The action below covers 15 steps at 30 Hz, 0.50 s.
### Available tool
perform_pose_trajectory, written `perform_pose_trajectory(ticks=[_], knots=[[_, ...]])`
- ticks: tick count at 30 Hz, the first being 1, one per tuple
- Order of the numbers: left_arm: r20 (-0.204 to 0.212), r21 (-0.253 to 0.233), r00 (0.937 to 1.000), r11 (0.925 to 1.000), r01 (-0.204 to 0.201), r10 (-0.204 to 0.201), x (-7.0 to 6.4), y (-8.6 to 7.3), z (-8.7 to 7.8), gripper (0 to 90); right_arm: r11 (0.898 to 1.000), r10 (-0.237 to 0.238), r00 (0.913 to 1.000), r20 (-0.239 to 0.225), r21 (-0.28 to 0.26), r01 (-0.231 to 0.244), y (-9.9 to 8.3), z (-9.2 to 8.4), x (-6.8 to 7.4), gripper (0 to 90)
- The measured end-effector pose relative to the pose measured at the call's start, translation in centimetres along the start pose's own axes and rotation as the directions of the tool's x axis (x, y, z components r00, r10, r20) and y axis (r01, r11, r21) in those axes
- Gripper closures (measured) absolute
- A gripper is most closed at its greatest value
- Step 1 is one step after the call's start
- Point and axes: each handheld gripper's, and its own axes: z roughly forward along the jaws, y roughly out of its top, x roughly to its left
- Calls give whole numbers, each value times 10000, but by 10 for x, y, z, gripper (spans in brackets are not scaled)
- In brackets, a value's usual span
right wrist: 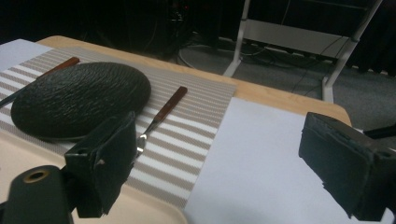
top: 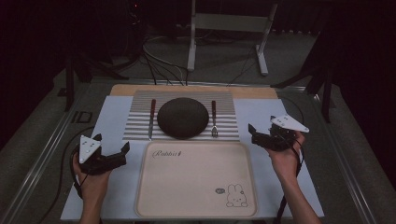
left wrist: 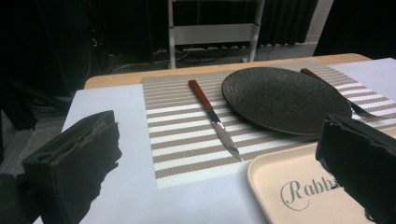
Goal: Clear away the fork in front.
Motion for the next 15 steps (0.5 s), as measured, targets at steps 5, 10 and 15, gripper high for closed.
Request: perform_pose_trajectory(ticks=[5, 10, 15], knots=[[-35, 22, 10000, 10000, -12, 13, 0, 0, 0, 2, 10000, -78, 10000, -61, -12, 78, 9, 7, 3, 113], [-61, 80, 10000, 10000, -40, 40, 0, 0, 1, 2, 9998, -218, 9997, -147, 29, 218, 18, 14, 7, 113], [-77, 69, 10000, 10000, -29, 29, 0, 0, 1, 2, 9998, -216, 9996, -184, 55, 217, 25, 22, 10, 113]])
